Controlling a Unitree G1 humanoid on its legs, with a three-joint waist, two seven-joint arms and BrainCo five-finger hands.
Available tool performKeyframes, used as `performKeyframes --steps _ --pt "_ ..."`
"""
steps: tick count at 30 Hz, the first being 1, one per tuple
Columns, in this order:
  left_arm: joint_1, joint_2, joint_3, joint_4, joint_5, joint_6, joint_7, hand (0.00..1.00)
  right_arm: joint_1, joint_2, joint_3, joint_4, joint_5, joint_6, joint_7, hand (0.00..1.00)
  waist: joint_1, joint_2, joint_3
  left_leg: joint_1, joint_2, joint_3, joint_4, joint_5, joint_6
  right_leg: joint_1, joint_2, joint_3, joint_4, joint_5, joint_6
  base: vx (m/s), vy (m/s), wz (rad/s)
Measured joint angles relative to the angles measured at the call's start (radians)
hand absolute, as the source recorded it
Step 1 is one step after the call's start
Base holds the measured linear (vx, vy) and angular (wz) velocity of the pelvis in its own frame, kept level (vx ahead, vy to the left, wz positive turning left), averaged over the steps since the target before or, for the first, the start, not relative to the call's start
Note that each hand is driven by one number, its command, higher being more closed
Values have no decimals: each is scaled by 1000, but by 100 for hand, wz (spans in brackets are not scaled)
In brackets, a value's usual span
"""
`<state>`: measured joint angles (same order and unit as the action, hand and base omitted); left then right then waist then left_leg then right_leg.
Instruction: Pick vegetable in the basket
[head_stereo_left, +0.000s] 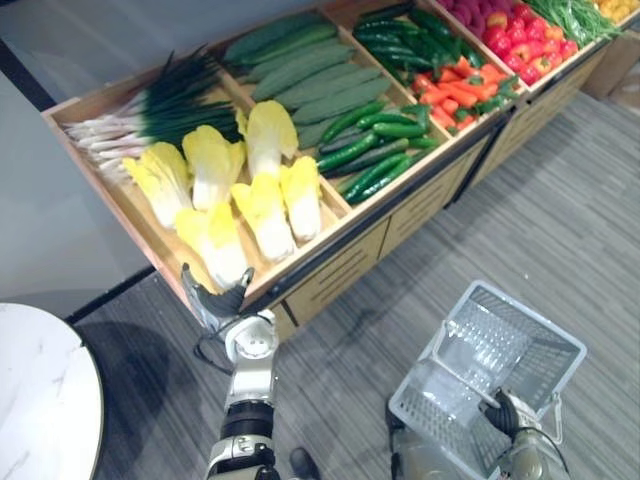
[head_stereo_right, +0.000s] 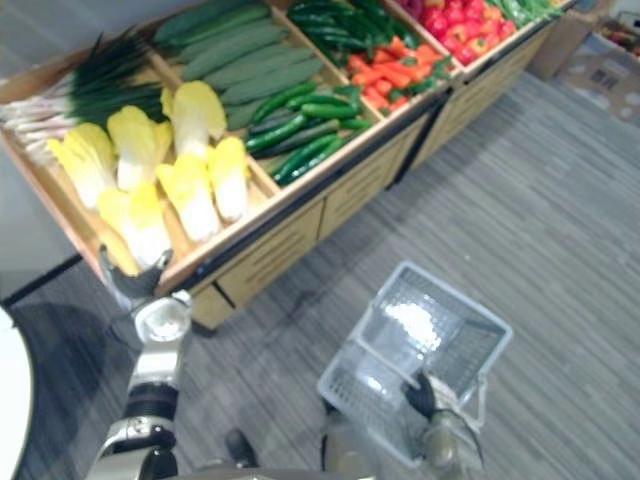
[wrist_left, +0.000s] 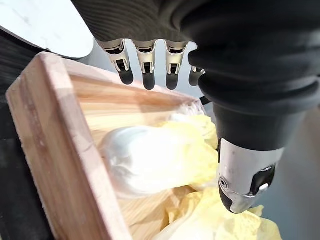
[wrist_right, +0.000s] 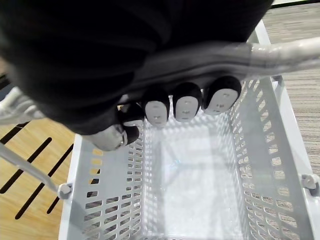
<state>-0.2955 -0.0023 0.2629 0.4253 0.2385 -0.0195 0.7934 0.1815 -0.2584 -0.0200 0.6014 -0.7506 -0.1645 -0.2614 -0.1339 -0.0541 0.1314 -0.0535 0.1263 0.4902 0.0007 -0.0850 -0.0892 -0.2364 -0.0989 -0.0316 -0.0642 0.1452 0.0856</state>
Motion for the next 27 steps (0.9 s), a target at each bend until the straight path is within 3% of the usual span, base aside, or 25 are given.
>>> performKeyframes --steps 13,27 --pt "-97 -12 39 107 -79 -6 56 0 -16 0 36 0 -34 -11 -21 100 -3 -17 10 -11 -1 19 2 -1 2 -25 6 49 -5 32 9 3 -17 -7" --pt "-122 -2 48 121 -80 -14 79 0 -25 -1 58 8 -35 -15 -57 100 -4 -20 19 -30 -2 11 3 5 8 -35 5 68 -25 68 14 -3 -10 -1"
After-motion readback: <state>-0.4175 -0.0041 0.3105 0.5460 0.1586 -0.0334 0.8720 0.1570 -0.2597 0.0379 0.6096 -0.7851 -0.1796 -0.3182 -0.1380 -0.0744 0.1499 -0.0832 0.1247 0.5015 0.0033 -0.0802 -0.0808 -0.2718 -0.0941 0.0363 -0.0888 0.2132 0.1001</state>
